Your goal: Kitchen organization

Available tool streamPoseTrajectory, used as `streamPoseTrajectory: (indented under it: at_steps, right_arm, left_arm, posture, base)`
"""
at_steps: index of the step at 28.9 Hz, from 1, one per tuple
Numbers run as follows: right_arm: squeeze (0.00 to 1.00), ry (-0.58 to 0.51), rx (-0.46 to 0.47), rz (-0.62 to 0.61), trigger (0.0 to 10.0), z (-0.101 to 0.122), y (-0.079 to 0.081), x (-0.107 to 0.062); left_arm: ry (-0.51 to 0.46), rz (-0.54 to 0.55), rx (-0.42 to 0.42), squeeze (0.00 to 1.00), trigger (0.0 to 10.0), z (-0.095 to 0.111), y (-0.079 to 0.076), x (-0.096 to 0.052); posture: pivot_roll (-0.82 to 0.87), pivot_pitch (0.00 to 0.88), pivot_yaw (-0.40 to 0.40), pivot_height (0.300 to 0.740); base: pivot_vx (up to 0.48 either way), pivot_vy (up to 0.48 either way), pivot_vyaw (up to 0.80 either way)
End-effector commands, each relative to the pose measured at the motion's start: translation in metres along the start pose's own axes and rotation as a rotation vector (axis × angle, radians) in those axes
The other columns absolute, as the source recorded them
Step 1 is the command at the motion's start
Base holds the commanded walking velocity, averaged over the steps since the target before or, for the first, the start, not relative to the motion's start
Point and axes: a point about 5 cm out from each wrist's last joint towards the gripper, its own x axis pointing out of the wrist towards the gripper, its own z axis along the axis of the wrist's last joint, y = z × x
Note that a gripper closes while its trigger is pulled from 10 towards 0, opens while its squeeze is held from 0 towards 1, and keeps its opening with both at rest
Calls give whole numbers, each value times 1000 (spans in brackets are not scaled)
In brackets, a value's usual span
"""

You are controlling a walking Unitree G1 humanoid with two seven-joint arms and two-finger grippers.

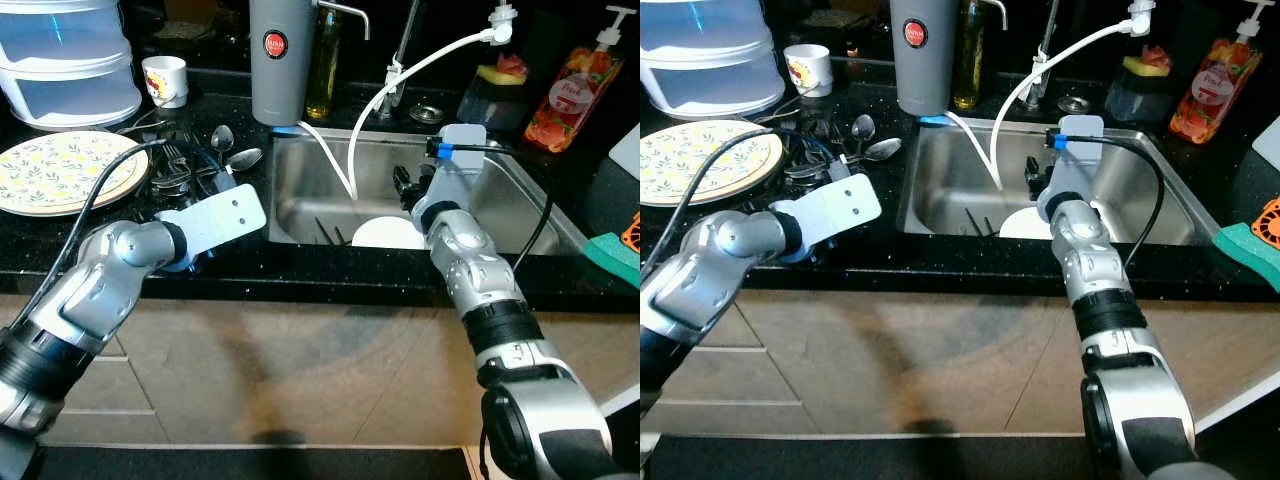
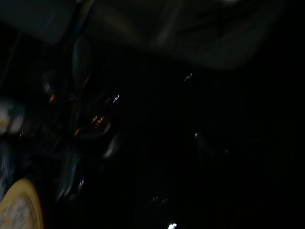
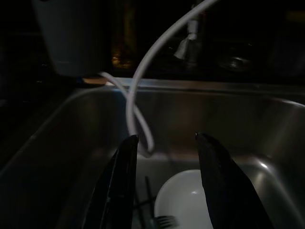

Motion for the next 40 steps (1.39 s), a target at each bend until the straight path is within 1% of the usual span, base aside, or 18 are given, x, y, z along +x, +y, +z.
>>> streamPoseTrajectory:
  at_steps: [1, 4, 8, 11, 12, 13, 14, 20, 23, 28, 29, 31, 33, 34, 35, 37, 39, 40]
  right_arm:
    - [0, -16, 1, 8, 10000, 4, 1, -1]
    - [0, -29, 2, 10, 10000, 7, 1, -2]
    - [0, -36, 4, 14, 10000, 8, 1, -4]
    - [0, -42, 5, 16, 10000, 9, 1, -5]
    - [0, -43, 5, 14, 10000, 9, 1, -5]
    - [0, -44, 5, 12, 10000, 10, 0, -5]
    - [0, -46, 4, 6, 10000, 11, -2, -6]
    - [0, -49, 2, -11, 10000, 12, -8, -9]
    - [0, -49, 1, -14, 10000, 12, -9, -10]
    - [0, -50, 3, -8, 10000, 12, -7, -10]
    - [0, -53, 4, 3, 10000, 14, -5, -8]
    - [0, -57, 4, 11, 10000, 16, -3, -6]
    - [0, -57, 4, 13, 10000, 16, -2, -6]
    - [0, -61, 9, 16, 10000, 18, -1, -5]
    - [0, -66, 14, 28, 10000, 19, 2, -4]
    - [0, -74, 15, 39, 10000, 21, 4, -4]
    - [0, -83, 20, 38, 10000, 23, 4, -4]
    - [0, -83, 20, 38, 10000, 23, 4, -4]
  left_arm:
    - [71, 9, 13, 0, 10000, -10, -6, 16]
    - [121, 87, 1, 0, 10000, -21, -2, 34]
    - [131, 91, 17, 0, 10000, -27, -7, 47]
    - [144, 69, -23, 0, 10000, -30, -11, 53]
    - [148, 64, -18, 0, 5451, -31, -11, 54]
    - [151, 63, -11, 0, 5451, -31, -11, 55]
    - [151, 62, -2, 0, 0, -31, -12, 56]
    - [152, 105, 5, 0, 0, -31, -7, 57]
    - [105, 150, -41, 0, 0, -21, 2, 55]
    - [39, 218, -44, 0, 0, -7, 14, 52]
    - [-74, 366, -55, 0, 9843, 14, 35, 44]
    - [-159, 466, -55, 0, 9843, 28, 49, 35]
    - [-173, 481, -53, 0, 9843, 30, 52, 34]
    - [-221, 548, -103, 0, 10000, 37, 62, 27]
    - [-333, 661, -253, 0, 10000, 49, 83, 11]
    - [-474, 637, -469, 0, 10000, 61, 91, 0]
    - [-548, 575, -551, 0, 10000, 68, 89, -3]
    - [-548, 575, -551, 0, 10000, 68, 89, -3]
  posture:
    - [56, 8, -72, 740]
    - [45, 9, -74, 740]
    - [28, 6, -69, 740]
    - [21, 5, -66, 740]
    - [16, 3, -62, 740]
    - [16, 3, -62, 740]
    - [8, 1, -57, 740]
    - [0, 0, -52, 740]
    - [3, 0, -54, 740]
    - [16, 0, -64, 740]
    - [29, 0, -71, 740]
    - [29, 0, -71, 740]
    - [29, 0, -71, 740]
    - [39, 0, -77, 740]
    - [39, 0, -77, 740]
    - [48, 0, -81, 740]
    - [50, 0, -81, 740]
    - [50, 0, -81, 740]
  base:
    - [0, 0, 0]
    - [0, 0, 0]
    - [0, 0, 0]
    - [0, 0, 0]
    - [0, 0, 0]
    - [0, 0, 0]
    - [0, 0, 0]
    - [0, 0, 0]
    - [0, 0, 0]
    - [0, 0, 0]
    - [0, 0, 0]
    - [0, 0, 0]
    - [0, 0, 0]
    - [0, 0, 0]
    - [0, 0, 0]
    - [0, 0, 0]
    - [0, 0, 0]
    - [0, 0, 0]
